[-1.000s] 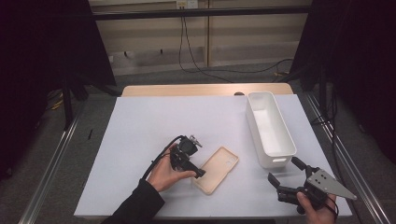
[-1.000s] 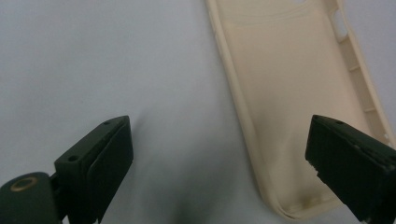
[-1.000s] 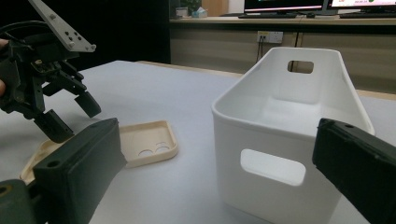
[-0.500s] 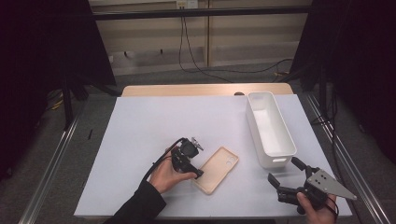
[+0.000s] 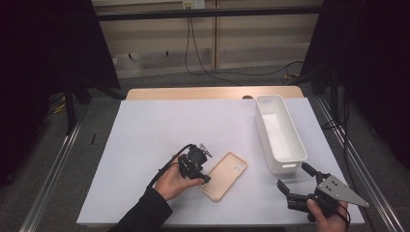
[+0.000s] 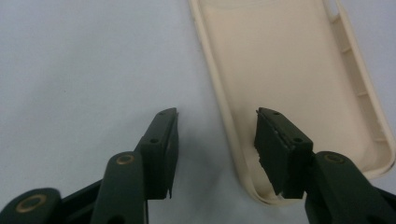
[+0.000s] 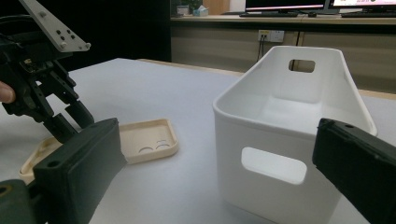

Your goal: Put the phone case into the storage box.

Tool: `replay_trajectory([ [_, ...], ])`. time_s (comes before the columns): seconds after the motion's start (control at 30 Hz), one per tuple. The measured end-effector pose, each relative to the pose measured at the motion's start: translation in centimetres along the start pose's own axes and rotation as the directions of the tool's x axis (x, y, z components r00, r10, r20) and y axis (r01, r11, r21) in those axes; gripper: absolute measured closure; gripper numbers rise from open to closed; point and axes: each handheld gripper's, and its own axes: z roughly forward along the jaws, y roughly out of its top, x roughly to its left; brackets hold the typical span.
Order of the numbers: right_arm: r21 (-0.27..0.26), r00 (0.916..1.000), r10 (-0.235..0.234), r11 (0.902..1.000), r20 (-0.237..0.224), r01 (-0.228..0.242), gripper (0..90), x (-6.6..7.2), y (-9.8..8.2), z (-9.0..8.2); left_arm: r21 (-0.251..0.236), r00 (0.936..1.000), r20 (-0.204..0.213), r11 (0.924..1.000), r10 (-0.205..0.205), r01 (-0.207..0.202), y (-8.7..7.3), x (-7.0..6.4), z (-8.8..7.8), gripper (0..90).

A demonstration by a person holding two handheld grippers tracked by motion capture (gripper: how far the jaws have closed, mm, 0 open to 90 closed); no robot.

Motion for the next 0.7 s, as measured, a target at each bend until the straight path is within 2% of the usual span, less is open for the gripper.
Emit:
replay_trajectory([
  [0.07,0.001,1.0000,0.000,1.0000,0.001,0.000,0.9,0.01,0.00,0.01,-0.003,0.9999,0.002,0.9999,-0.013,0.013,0.13,-0.06,0.04,54.4],
  [0.3,0.001,1.0000,0.001,1.0000,-0.001,-0.001,0.9,0.01,-0.01,0.03,0.013,0.9995,0.029,0.9998,-0.013,0.012,0.26,-0.12,-0.01,65.9],
  [0.4,0.001,1.0000,-0.001,1.0000,-0.004,0.001,0.9,-0.01,-0.01,0.01,0.015,0.9969,0.060,0.9986,-0.051,0.050,0.35,-0.07,0.04,73.0],
  [0.43,0.001,1.0000,0.003,1.0000,-0.005,-0.003,0.8,0.02,-0.01,0.03,0.020,0.9969,0.062,0.9987,-0.049,0.048,0.36,0.03,0.02,75.0],
  [0.7,0.001,1.0000,0.003,1.0000,-0.009,-0.003,0.9,0.08,-0.01,0.09,0.013,0.9946,0.079,0.9977,-0.068,0.067,0.28,0.25,0.09,75.1],
])
